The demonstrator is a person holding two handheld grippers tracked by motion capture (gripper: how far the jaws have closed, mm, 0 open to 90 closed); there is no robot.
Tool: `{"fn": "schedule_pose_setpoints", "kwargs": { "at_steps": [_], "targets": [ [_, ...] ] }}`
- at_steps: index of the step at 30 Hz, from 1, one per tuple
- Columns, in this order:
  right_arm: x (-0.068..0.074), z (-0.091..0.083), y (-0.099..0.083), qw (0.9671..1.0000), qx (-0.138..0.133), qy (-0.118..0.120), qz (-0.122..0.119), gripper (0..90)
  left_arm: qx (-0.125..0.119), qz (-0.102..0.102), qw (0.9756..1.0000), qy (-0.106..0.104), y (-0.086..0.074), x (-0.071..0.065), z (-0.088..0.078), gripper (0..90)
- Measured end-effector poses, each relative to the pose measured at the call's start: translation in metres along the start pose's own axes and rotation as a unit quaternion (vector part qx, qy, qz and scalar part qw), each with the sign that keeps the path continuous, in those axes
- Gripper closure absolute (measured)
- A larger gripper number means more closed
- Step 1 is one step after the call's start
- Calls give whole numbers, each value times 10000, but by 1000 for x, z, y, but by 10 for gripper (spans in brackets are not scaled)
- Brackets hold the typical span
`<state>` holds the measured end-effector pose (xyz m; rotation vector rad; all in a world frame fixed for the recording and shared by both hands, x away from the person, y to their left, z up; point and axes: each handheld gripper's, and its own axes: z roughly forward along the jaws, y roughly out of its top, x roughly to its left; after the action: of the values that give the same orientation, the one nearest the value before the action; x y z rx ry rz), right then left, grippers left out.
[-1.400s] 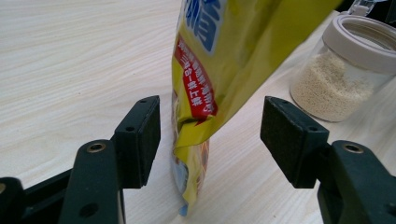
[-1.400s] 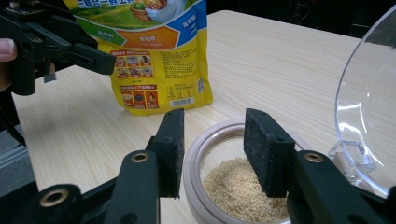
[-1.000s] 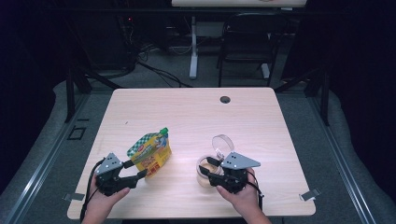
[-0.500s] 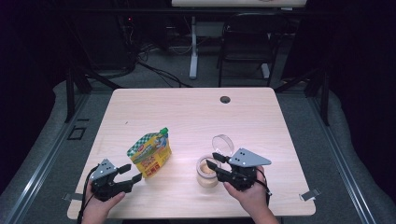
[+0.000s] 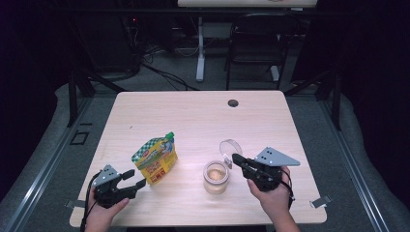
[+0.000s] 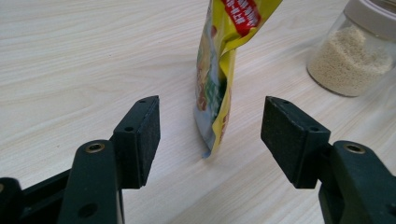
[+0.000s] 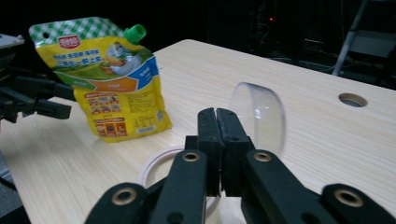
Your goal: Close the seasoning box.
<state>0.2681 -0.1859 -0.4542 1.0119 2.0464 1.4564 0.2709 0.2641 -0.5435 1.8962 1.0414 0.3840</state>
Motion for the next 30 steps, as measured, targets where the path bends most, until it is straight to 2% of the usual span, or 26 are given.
{"fn": "schedule_pose_setpoints", "kwargs": {
  "at_steps": [6,13,17,22,30],
  "targets": [
    [-12,-6,-2,9996,-110,-166,219,900,23,-11,10000,13,-1,1,1,383],
    [-26,-12,-4,9986,-111,-384,342,900,9,-23,10000,25,-1,2,1,383],
    [-32,-11,-9,9979,-49,-465,446,900,-11,-90,10000,4,-1,2,0,383],
    [-37,-5,-16,9971,39,-574,498,900,13,-46,10000,36,-1,2,1,383],
    [-41,0,-23,9965,157,-610,543,900,67,5,9999,82,-1,2,2,384]
  ]
}}
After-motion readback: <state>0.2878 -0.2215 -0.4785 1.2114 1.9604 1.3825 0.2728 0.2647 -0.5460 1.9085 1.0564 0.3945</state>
